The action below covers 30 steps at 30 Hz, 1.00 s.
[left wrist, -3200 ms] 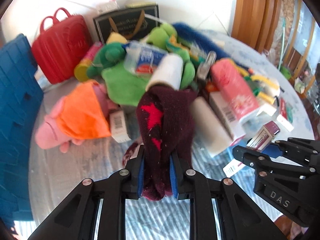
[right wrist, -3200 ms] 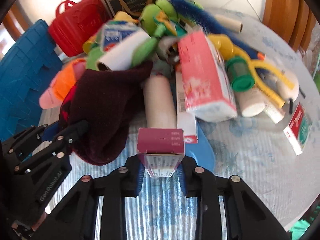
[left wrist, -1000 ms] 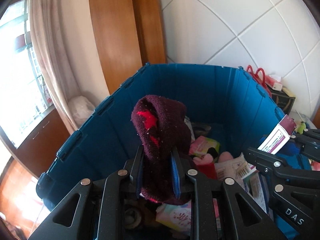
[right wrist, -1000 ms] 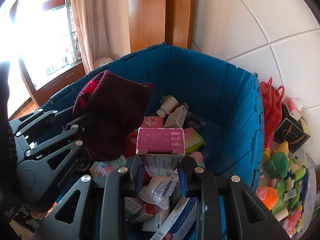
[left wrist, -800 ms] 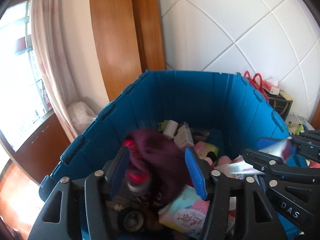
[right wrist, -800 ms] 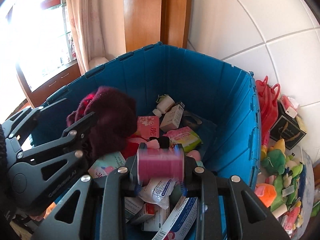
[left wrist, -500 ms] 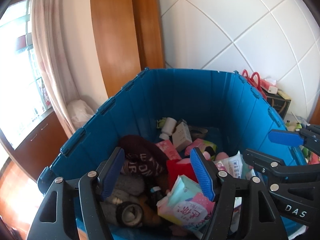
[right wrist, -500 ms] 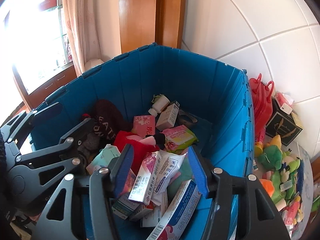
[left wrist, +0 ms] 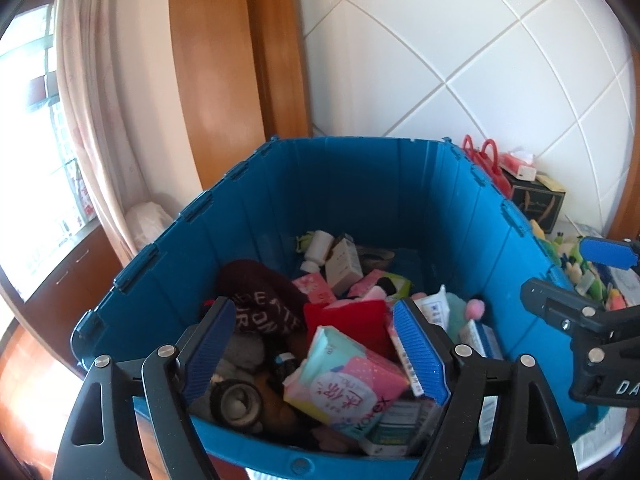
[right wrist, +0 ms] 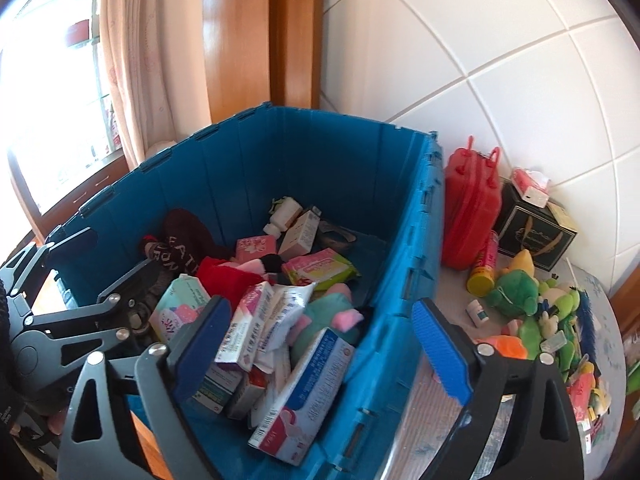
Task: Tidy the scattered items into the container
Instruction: 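Move both tools back over the table toward the remaining items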
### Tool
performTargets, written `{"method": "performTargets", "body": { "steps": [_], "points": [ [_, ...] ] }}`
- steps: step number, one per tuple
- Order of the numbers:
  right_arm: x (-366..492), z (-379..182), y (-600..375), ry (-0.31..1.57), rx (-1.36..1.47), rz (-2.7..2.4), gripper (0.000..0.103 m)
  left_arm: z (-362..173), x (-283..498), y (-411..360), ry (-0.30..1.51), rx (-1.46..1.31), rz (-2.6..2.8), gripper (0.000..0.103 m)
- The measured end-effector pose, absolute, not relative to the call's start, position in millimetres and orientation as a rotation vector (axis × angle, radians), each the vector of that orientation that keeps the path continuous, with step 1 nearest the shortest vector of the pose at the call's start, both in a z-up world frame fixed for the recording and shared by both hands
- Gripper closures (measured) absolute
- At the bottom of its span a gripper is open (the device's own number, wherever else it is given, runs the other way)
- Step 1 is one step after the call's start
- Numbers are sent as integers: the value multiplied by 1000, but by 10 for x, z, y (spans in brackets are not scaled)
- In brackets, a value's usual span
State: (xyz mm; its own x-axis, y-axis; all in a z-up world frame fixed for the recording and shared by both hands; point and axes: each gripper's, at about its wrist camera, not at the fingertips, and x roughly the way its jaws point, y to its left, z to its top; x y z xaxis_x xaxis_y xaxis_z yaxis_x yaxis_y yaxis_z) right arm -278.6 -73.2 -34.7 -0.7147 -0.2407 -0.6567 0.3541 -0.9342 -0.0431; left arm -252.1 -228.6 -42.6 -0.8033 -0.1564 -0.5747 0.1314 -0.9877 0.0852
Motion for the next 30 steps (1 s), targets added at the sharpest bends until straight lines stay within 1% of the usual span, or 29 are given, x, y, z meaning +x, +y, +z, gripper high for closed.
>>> {"method": "performTargets", "body": {
  "steps": [4, 9, 12, 18, 20, 24, 30],
  "points": [
    [-2689, -267, -460, 150, 911, -2708, 9, -331, -2463, -2029, -73, 874, -2903, 21],
    [-2559, -195, -25, 92, 904, -2777, 9, -173, -2408, -1542, -93, 840, -3000, 20],
    [-2474, -157, 307, 58, 899, -2819, 9, -98, -2401, -1187, -117, 823, -3052, 19],
    [-2352, -174, 1182, -22, 909, -2897, 8, -94, -2384, -242, -178, 834, -3126, 19],
    [-2299, -217, 1520, -37, 925, -2925, 0, -142, -2386, 127, -184, 850, -3146, 19],
    [-2139, -327, 2318, -62, 955, -2971, 0, -362, -2408, 914, -204, 927, -3163, 19],
    [-1895, -601, 3580, -137, 1042, -3050, 0, -850, -2323, 2013, -247, 1081, -3177, 19]
  ]
}}
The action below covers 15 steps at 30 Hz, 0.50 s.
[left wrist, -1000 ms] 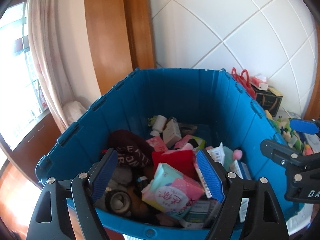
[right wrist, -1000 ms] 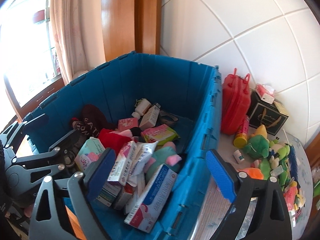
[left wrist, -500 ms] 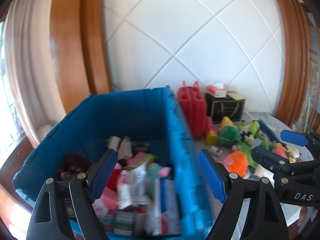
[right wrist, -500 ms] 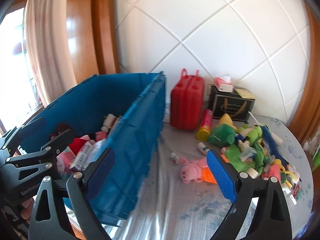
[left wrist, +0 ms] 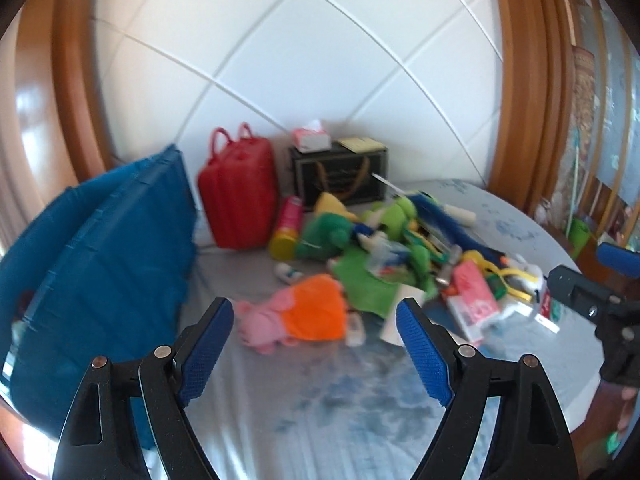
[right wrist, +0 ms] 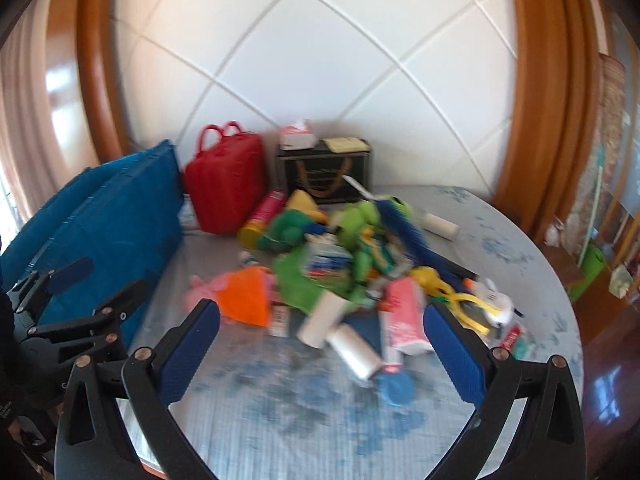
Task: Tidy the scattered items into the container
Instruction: 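Move both tools back over the table toward the remaining items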
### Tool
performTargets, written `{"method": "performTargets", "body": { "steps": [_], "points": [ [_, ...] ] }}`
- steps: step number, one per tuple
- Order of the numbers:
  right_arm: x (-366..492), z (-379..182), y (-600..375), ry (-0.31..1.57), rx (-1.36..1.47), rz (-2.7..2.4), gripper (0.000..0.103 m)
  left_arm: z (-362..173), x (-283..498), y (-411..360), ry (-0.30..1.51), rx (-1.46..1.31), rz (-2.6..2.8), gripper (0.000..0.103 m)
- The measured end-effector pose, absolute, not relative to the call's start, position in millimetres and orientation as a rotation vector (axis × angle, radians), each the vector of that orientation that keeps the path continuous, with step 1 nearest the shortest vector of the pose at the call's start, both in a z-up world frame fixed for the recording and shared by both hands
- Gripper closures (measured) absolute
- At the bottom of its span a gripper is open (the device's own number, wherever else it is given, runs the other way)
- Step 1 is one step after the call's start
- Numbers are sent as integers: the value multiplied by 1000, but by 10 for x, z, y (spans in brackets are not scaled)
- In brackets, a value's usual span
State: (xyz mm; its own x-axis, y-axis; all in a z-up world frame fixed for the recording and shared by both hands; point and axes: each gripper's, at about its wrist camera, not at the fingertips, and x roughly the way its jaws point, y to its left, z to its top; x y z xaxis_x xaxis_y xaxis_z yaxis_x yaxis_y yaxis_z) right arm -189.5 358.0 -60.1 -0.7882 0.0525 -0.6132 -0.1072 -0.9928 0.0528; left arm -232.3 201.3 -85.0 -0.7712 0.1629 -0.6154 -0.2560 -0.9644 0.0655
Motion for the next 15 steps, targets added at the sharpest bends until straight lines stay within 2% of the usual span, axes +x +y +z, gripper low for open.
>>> {"method": "performTargets", "body": {
  "steps": [8, 15],
  "points": [
    [-1673, -1018, 4747, 228, -1079, 2695, 0, -1198, -2380, 2867, 302, -1035, 2635, 19],
    [-1727, -1186, 5249, 276, -1118, 2551, 0, -1454, -2640, 3332, 308, -1091, 2519, 19]
  ]
}}
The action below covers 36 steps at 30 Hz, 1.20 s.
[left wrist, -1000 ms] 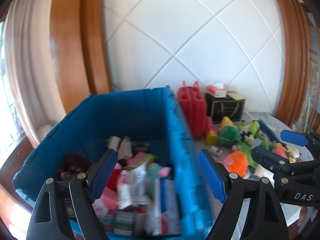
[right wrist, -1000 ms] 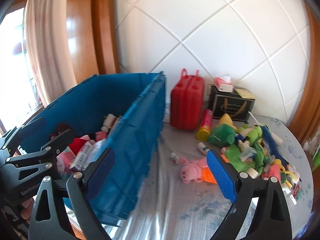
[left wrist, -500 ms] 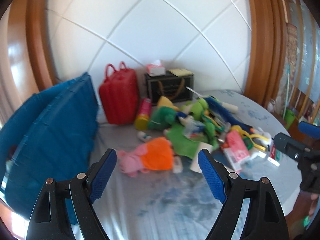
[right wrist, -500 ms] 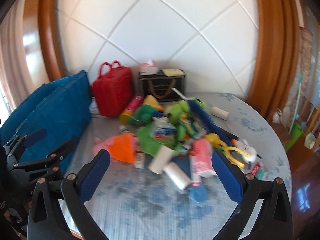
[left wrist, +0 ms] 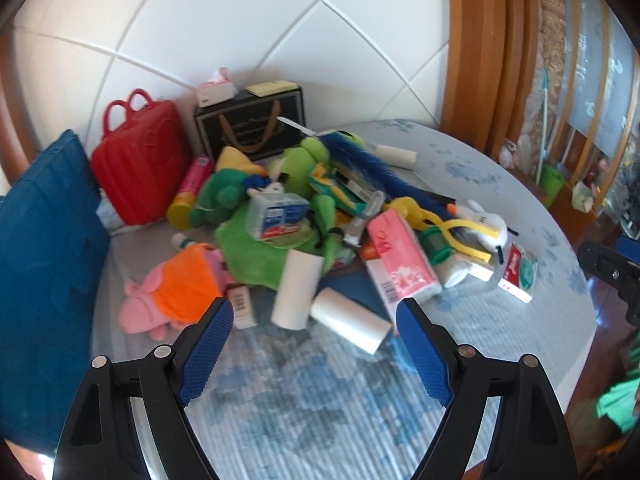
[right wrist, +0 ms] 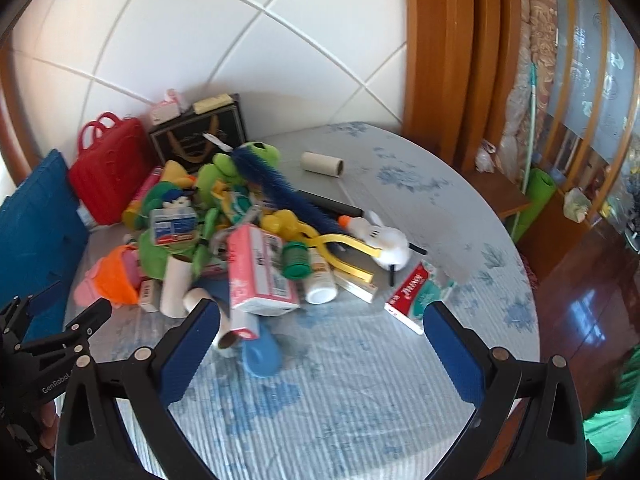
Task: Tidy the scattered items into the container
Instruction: 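Move both tools back over the table toward the remaining items, then close left tool on red-white Tylenol box while right tool grasps white plush toy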
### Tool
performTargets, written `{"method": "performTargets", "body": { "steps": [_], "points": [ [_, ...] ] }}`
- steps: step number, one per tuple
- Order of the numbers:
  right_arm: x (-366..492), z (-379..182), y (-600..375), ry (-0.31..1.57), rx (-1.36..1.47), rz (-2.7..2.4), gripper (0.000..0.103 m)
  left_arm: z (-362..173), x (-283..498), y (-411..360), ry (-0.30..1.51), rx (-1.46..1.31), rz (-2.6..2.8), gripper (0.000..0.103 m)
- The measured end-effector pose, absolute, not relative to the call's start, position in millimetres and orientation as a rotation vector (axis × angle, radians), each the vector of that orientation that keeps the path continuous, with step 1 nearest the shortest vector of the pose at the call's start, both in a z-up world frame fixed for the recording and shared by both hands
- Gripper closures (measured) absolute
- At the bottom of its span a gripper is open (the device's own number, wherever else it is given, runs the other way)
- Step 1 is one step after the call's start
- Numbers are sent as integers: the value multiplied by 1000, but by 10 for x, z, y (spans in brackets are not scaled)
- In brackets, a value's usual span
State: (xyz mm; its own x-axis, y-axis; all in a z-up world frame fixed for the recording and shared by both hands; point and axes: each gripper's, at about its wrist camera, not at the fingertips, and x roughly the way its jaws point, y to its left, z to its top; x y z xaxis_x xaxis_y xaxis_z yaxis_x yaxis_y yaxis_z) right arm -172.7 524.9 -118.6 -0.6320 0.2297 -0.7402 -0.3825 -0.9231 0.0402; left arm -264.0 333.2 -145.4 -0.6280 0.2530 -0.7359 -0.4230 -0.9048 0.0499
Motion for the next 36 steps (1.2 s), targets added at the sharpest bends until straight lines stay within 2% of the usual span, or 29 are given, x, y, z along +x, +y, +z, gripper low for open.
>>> {"method": "performTargets", "body": {
  "steps": [4, 15, 24, 27, 29, 31, 34, 36],
  "points": [
    [-1750, -1228, 5462, 236, -1127, 2494, 0, -1592, -2747, 3650, 331, -1111, 2463, 19],
    [-1845, -1710, 6523, 313, -1287, 2420, 0, -2025, -2807, 4721, 343, -1220, 2411, 19],
    [-2084, -2089, 7651, 182, -1469, 2574, 0, -2386, -2545, 6031, 251, -1330, 2475, 19],
    [-2119, -2261, 7888, 121, -1584, 2594, 7, -2552, -2482, 6292, 236, -1430, 2473, 19],
    [-2160, -2362, 8034, 106, -1628, 2584, 30, -2642, -2456, 6364, 262, -1482, 2492, 19],
    [-2205, -2471, 8147, 96, -1674, 2570, 39, -2693, -2429, 6361, 255, -1515, 2506, 19],
    [-2276, -2619, 8258, 88, -1708, 2566, 39, -2757, -2326, 6326, 220, -1558, 2536, 19],
    [-2352, -2725, 8243, 19, -1742, 2600, 39, -2837, -2240, 6337, 175, -1593, 2521, 19]
  ]
}}
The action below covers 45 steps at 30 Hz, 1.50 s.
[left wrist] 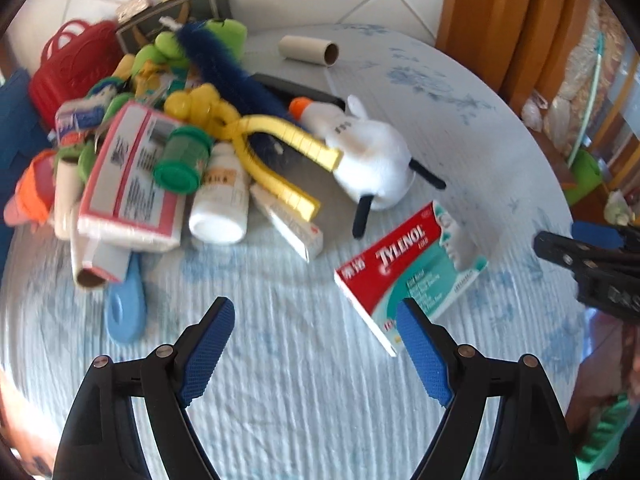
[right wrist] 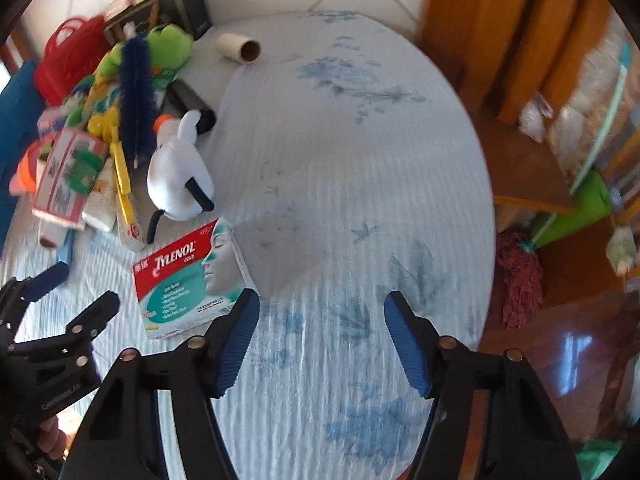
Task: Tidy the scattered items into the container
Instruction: 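Close left tool on red-white Tylenol box while right tool grasps white plush toy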
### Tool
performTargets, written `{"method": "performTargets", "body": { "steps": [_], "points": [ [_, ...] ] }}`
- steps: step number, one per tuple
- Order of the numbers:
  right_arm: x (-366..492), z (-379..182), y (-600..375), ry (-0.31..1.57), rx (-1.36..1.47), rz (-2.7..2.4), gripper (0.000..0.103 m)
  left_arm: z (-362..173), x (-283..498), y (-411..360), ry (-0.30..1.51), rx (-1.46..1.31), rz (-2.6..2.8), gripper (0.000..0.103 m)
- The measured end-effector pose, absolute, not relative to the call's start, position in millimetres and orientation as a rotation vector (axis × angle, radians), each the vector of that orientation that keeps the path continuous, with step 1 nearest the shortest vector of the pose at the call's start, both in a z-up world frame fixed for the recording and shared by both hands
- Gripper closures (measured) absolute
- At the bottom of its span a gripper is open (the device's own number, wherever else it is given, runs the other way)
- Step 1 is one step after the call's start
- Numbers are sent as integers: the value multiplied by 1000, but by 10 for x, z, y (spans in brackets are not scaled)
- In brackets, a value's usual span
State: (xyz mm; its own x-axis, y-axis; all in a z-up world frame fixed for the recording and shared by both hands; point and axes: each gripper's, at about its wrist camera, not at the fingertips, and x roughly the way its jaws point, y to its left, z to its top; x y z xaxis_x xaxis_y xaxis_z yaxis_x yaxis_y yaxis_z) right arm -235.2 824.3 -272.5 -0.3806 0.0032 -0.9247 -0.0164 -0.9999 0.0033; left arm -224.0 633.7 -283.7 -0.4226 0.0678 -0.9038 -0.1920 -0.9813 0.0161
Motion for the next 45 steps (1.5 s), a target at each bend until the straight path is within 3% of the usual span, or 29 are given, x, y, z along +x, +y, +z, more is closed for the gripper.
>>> {"method": "performTargets", "body": {
  "steps": [7, 12, 16, 26, 30, 33, 35, 43, 45],
  "points": [
    [-2742, -3059, 8180, -183, -1812, 2656, 39, -3100, -2226, 6431, 93, -1659, 2627, 23],
    [-2571, -3242, 7824, -306, -2011, 2730, 36, -3040, -2394, 6103, 182, -1759, 2852, 27],
    [-2364, -3170, 7553, -198, -2219, 2858, 38, -2866, -2325, 5830, 73, -1766, 2886, 29],
    [-2625, -3102, 7590, -304, -2027, 2813, 38, -3056, -2074, 5767, 12, -1831, 2806, 28],
    [-2516, -3217, 7383, -345, -2124, 2806, 37, -3038, -2238, 5688, 34, -1813, 2833, 28],
    [-2409, -3219, 7223, -230, -2255, 2854, 37, -2977, -2326, 5663, -5, -1799, 2825, 28],
    [-2354, -3209, 7140, -251, -2275, 2867, 37, -2926, -2336, 5693, -9, -1777, 2813, 28],
    [-2642, -2861, 7640, -197, -2013, 2856, 37, -3080, -2303, 5900, 3, -1814, 2709, 22],
    [-2761, -2738, 7685, -186, -1932, 2878, 37, -3083, -2335, 5923, 4, -1801, 2712, 26]
  ]
}}
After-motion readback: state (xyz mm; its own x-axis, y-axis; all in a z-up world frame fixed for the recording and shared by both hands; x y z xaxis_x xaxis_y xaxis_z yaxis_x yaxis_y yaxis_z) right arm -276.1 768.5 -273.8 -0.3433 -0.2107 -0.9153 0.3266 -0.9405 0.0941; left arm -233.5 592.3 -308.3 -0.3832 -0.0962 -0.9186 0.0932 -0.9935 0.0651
